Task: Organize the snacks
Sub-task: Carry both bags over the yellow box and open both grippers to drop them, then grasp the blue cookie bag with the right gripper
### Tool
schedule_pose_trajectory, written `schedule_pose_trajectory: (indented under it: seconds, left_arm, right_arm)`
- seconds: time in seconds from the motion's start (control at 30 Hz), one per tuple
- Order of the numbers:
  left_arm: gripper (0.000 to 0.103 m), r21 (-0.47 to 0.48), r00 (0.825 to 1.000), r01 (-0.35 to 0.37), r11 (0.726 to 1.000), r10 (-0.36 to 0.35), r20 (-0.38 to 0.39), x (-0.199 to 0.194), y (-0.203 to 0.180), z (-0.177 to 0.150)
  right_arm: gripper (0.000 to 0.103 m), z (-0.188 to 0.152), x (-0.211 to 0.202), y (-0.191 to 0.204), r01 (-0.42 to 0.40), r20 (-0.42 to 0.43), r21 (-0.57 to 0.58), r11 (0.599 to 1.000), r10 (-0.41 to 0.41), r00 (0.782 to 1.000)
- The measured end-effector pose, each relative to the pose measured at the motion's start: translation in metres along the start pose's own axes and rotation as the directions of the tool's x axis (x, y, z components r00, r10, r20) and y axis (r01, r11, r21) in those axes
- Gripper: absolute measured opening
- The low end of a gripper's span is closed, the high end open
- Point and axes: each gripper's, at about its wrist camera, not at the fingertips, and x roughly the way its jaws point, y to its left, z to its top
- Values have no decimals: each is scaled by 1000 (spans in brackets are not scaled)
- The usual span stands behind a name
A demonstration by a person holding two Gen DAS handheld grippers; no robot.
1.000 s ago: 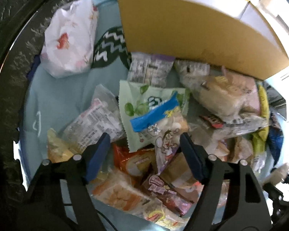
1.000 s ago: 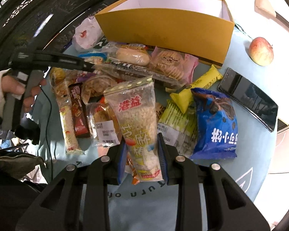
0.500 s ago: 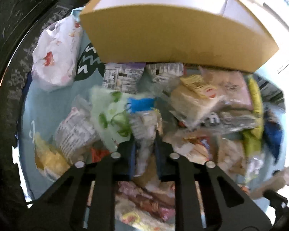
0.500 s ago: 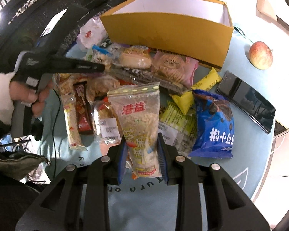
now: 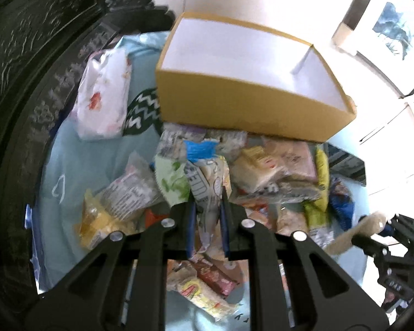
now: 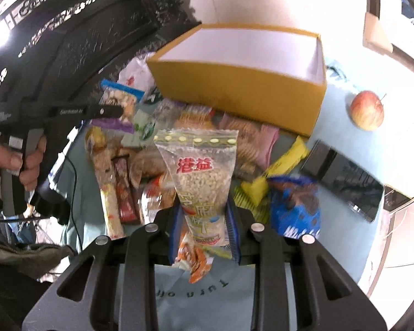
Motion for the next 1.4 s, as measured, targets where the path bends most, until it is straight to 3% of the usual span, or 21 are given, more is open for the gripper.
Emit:
schedule_pose_trajectory:
  seconds: [0.3, 0.53, 0.63, 0.77, 0.8, 0.83, 0.87, 0.9, 0.93, 1.13, 1.4]
  left_arm:
    - [14, 62, 990, 69, 996, -76, 116, -32, -27, 51]
    - [14, 74, 975, 111, 991, -122, 183, -21, -55, 121]
    - [14, 58, 981, 88, 994, -96, 171, 11, -61, 150]
    - [16, -8, 995, 73, 997, -72, 66, 67, -65, 174]
    - [30, -17, 997, 62, 998, -61, 56, 74, -64, 175]
    - [67, -22, 998, 47, 999, -45, 46, 79, -64, 174]
    - [79, -26, 998, 17, 1000, -15, 56, 80, -64, 173]
    - [86, -24, 997, -1, 1000, 3, 80, 79, -63, 170]
    - [86, -11, 994, -10, 1000, 11, 107, 75, -62, 168]
    - [87, 10, 994, -26, 1000, 25, 103, 62, -44, 147]
    - [93, 34, 991, -108, 994, 105, 82, 21, -11, 77]
  right_arm:
    - [29, 65, -33, -17, 14, 180, 15, 1000, -16, 984]
    - [29, 136, -35, -52, 67, 332, 115, 991, -102, 938]
    - [29, 159, -1, -66, 144, 309, 147, 979, -184, 933]
    - [33, 176, 52, -76, 208, 213, 163, 964, -241, 947]
    - [43, 179, 64, -79, 220, 175, 157, 963, -246, 953]
    - [49, 178, 68, -83, 233, 148, 155, 960, -256, 955]
    - [51, 177, 72, -86, 246, 136, 156, 957, -268, 954]
    - [58, 177, 70, -89, 253, 150, 158, 954, -277, 949]
    - [64, 177, 67, -91, 249, 168, 159, 955, -275, 947]
    - [64, 151, 41, -90, 213, 204, 132, 968, -237, 950]
    - [64, 71, 5, -99, 256, 106, 203, 945, -281, 954]
